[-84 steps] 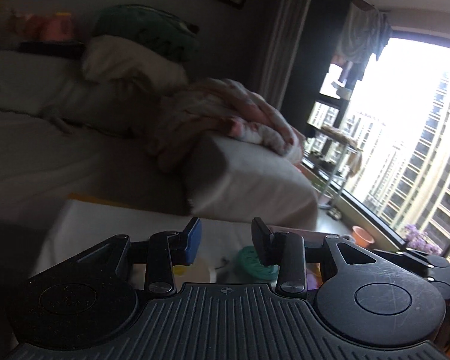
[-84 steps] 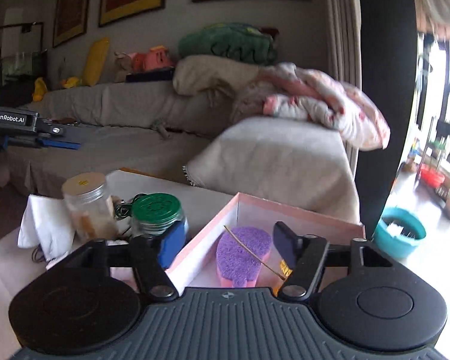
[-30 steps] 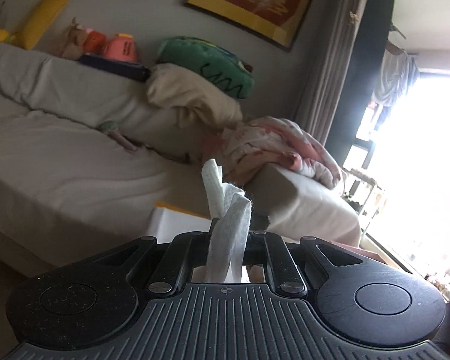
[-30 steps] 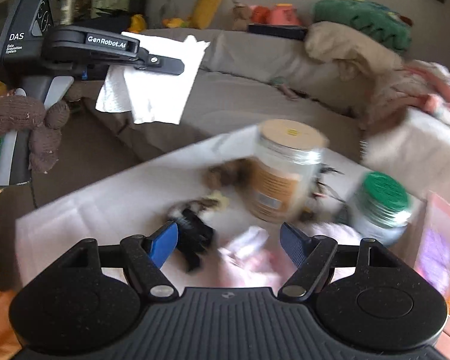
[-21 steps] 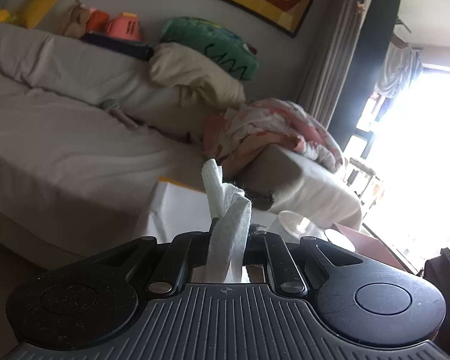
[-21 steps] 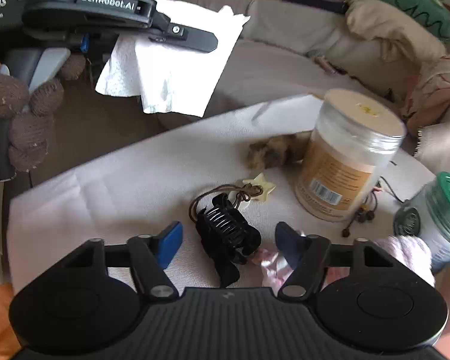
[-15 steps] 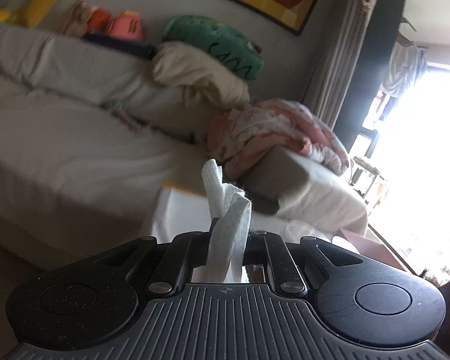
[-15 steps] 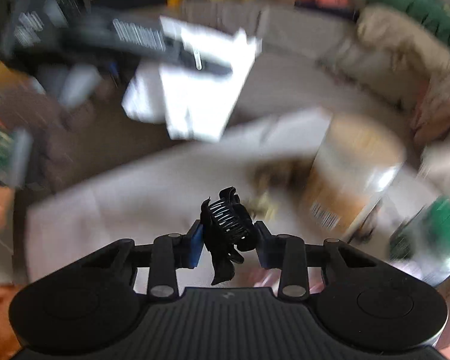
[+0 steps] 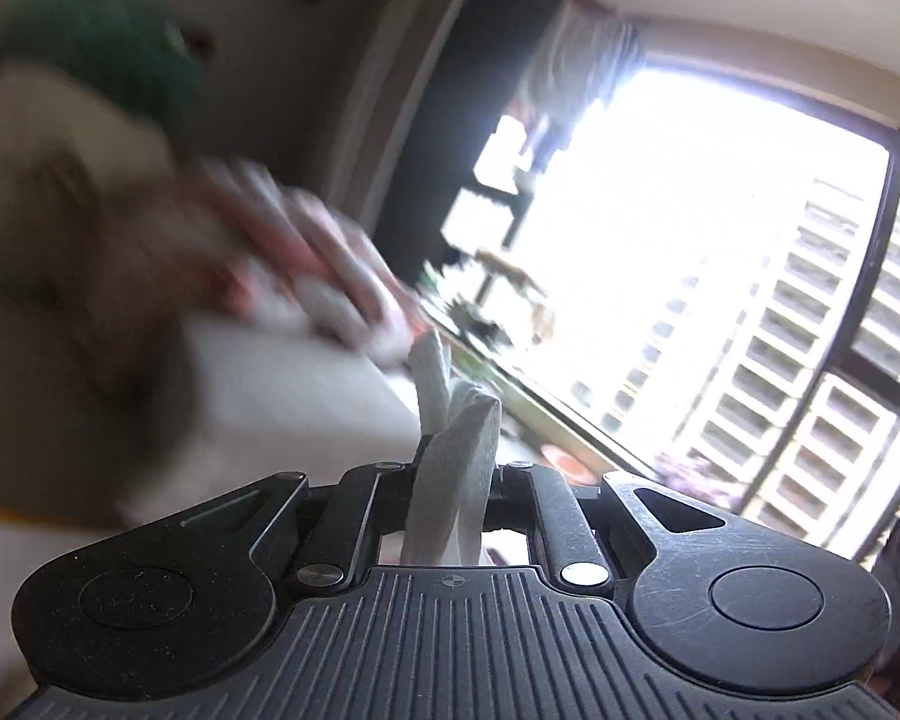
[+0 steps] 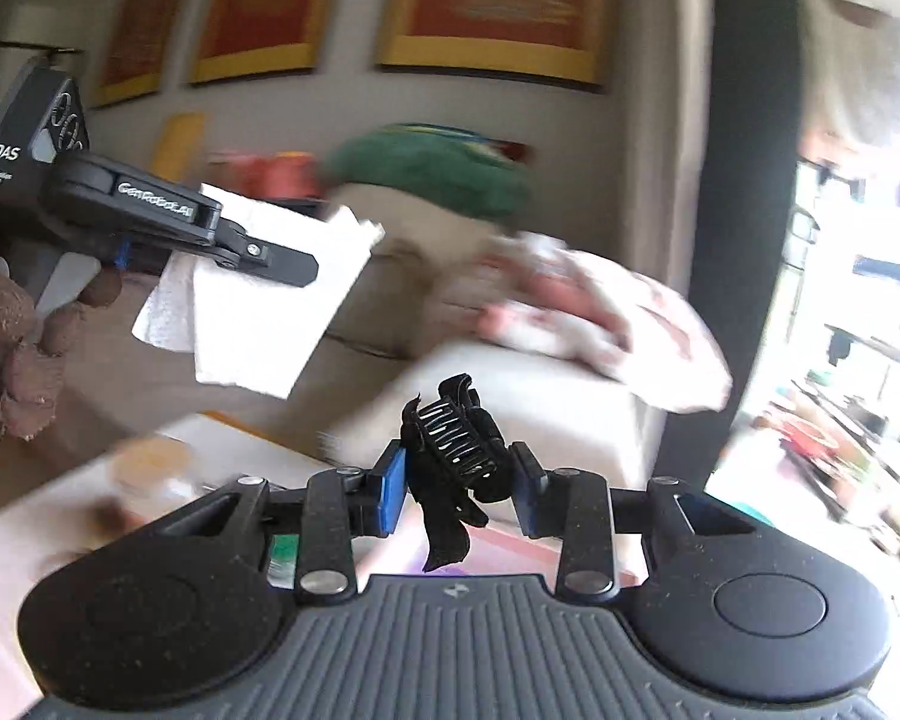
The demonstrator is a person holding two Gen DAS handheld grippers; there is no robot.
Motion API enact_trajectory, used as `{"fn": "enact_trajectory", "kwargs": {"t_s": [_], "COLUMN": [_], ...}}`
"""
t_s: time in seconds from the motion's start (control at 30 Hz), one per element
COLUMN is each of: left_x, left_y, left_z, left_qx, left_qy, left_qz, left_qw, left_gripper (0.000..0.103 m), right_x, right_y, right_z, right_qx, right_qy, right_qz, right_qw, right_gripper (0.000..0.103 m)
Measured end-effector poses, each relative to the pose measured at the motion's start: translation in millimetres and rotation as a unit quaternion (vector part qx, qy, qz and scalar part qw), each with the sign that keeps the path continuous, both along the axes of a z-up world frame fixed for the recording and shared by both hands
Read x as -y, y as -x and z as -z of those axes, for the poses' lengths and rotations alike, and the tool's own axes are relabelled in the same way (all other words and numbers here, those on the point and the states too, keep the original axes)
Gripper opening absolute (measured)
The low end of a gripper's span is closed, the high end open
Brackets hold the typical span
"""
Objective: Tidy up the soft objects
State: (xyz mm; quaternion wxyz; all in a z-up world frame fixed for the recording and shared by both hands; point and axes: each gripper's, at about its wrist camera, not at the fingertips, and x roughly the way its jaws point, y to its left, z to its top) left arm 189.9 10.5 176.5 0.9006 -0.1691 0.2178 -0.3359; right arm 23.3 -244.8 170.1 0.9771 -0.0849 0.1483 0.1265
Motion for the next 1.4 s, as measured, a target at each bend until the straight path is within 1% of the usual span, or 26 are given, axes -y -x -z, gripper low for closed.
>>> {"fn": "enact_trajectory", "kwargs": {"t_s": [0.07, 0.1, 0.17, 0.2, 0.23, 0.3, 0.33, 0.4, 0.5, 0.6, 0.67, 0.73, 0.8, 0.9, 0.97, 1.0, 1.07, 1.1, 1.17, 1.23, 1.3, 1.33, 1.4], "left_x": [36, 54, 83, 94, 100, 106, 103, 88, 55, 27, 5, -16, -36, -69, -92, -102, -120, -130, -146, -159, -168, -169, -166], "left_y": [-21, -31, -41, -42, -42, -38, -35, -31, -19, 15, 51, 76, 96, 115, 129, 136, 147, 151, 152, 155, 155, 157, 156], "left_z": [26, 44, 80, 93, 102, 107, 105, 93, 70, 53, 49, 50, 55, 74, 88, 94, 106, 111, 117, 123, 128, 130, 135], "left_qx": [-0.060, -0.096, -0.150, -0.165, -0.168, -0.155, -0.144, -0.116, -0.074, -0.029, -0.001, 0.019, 0.026, 0.016, 0.004, -0.003, -0.018, -0.028, -0.046, -0.061, -0.077, -0.084, -0.097], "left_qy": [0.004, -0.004, -0.035, -0.055, -0.074, -0.108, -0.118, -0.114, -0.091, -0.087, -0.093, -0.105, -0.118, -0.141, -0.162, -0.169, -0.169, -0.161, -0.145, -0.134, -0.124, -0.120, -0.121], "left_qz": [0.029, 0.047, 0.068, 0.069, 0.071, 0.069, 0.057, 0.032, -0.007, -0.027, -0.043, -0.065, -0.089, -0.126, -0.154, -0.170, -0.190, -0.200, -0.220, -0.244, -0.257, -0.256, -0.236], "left_qw": [0.9978, 0.9943, 0.9857, 0.9824, 0.9805, 0.9795, 0.9809, 0.9862, 0.9931, 0.9955, 0.9947, 0.9921, 0.9886, 0.9818, 0.9748, 0.9707, 0.9670, 0.9660, 0.9635, 0.9584, 0.9554, 0.9557, 0.9592], "left_gripper": [0.013, 0.016, 0.019, 0.019, 0.019, 0.019, 0.019, 0.019, 0.019, 0.019, 0.019, 0.019, 0.019, 0.019, 0.019, 0.019, 0.019, 0.019, 0.019, 0.019, 0.019, 0.019, 0.019], "right_x": [25, 33, 46, 51, 53, 55, 55, 55, 49, 40, 37, 34, 34, 35, 35, 34, 27, 20, 5, -16, -37, -50, -66], "right_y": [1, -1, -6, -11, -14, -19, -20, -26, -39, -70, -90, -103, -108, -107, -105, -101, -86, -77, -62, -42, -22, -10, 5], "right_z": [13, 19, 34, 41, 48, 59, 63, 70, 80, 100, 115, 131, 138, 135, 128, 123, 109, 102, 90, 79, 74, 73, 75], "right_qx": [-0.012, -0.019, -0.034, -0.041, -0.050, -0.064, -0.069, -0.083, -0.127, -0.195, -0.248, -0.292, -0.308, -0.312, -0.315, -0.308, -0.277, -0.255, -0.215, -0.176, -0.144, -0.129, -0.118], "right_qy": [-0.010, -0.013, -0.015, -0.016, -0.018, -0.024, -0.027, -0.041, -0.070, -0.075, -0.076, -0.078, -0.083, -0.092, -0.100, -0.098, -0.078, -0.062, -0.033, 0.000, 0.025, 0.036, 0.041], "right_qz": [0.022, 0.031, 0.047, 0.052, 0.056, 0.059, 0.058, 0.049, 0.019, 0.013, 0.022, 0.038, 0.041, 0.045, 0.045, 0.045, 0.047, 0.045, 0.037, 0.015, -0.015, -0.038, -0.072], "right_qw": [1.000, 0.999, 0.998, 0.998, 0.997, 0.996, 0.996, 0.994, 0.989, 0.978, 0.965, 0.952, 0.947, 0.944, 0.943, 0.945, 0.956, 0.964, 0.975, 0.984, 0.989, 0.990, 0.990], "right_gripper": [0.035, 0.035, 0.035, 0.035, 0.035, 0.035, 0.035, 0.035, 0.035, 0.035, 0.035, 0.035, 0.035, 0.038, 0.049, 0.051, 0.054, 0.055, 0.062, 0.065, 0.067, 0.069, 0.069]}}
